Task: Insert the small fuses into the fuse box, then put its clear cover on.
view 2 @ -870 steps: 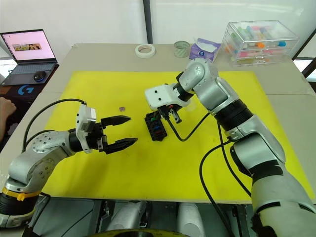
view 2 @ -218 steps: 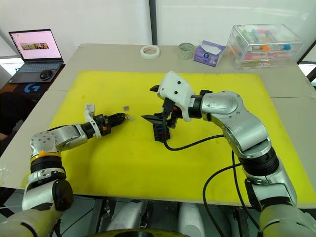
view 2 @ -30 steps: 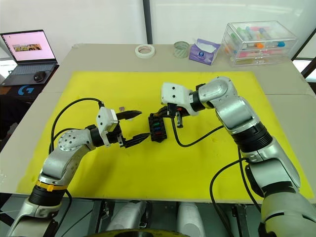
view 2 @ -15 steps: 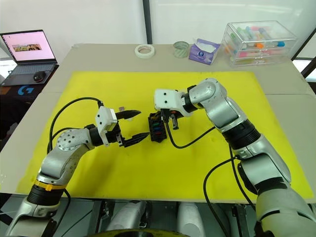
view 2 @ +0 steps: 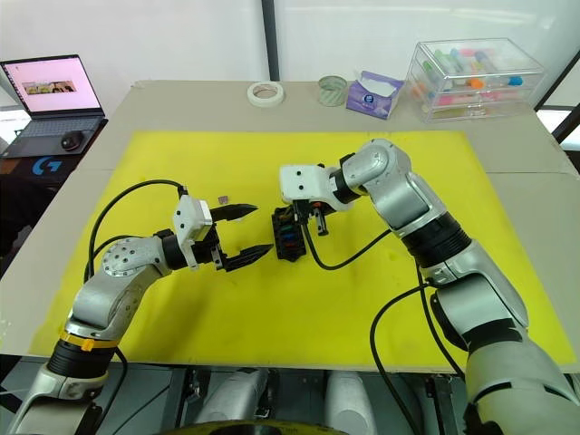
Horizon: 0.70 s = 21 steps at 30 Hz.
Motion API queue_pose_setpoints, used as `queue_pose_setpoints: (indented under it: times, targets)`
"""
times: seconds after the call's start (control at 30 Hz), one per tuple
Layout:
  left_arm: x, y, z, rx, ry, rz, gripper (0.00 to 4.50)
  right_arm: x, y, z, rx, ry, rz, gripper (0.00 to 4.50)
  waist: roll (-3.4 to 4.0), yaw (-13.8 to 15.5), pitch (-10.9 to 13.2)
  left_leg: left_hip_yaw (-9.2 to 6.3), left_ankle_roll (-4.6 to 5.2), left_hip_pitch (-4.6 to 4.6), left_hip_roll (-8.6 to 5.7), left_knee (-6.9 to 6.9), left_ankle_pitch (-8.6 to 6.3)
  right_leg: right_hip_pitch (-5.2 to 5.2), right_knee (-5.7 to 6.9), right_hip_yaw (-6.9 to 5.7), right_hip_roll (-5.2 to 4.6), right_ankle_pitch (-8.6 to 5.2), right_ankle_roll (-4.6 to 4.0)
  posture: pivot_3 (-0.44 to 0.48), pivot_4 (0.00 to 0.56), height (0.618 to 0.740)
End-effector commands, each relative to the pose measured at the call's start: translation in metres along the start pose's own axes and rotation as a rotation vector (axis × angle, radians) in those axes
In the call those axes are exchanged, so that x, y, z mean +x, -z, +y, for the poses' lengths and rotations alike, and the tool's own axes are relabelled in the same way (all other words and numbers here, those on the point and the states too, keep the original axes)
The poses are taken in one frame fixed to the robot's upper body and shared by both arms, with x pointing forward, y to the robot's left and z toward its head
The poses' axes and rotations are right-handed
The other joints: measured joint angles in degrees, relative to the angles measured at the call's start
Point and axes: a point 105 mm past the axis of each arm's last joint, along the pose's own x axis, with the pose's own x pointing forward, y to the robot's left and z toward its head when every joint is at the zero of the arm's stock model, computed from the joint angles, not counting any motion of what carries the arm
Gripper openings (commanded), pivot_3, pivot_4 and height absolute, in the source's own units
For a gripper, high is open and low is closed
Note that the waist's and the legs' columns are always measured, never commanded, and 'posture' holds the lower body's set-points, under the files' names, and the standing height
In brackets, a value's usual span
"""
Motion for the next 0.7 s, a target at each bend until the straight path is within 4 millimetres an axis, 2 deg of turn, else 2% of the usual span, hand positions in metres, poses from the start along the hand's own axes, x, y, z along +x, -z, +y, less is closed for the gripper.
queue_pose_setpoints:
  times: [0.03,0.7]
  targets:
    - [-0.0045,-0.007,0.0024,0.023,-0.012,-0.027,4.47,-0.0048,-0.0085,-0.007,-0.049,0.018,0.0,0.0,0.0,0.0,0.0,0.0,0.0,0.0,0.0,0.0,0.0,0.0,0.0,0.0,0.0,0.0,0.0,0.0,0.15,0.74]
    - [-0.0066,-0.0043,0.0043,0.028,-0.025,-0.02,4.47,-0.0018,-0.0044,-0.0032,-0.073,-0.03,0.028,0.0,0.0,0.0,0.0,0.0,0.0,0.0,0.0,0.0,0.0,0.0,0.01,0.0,0.0,0.0,0.0,0.0,0.15,0.74]
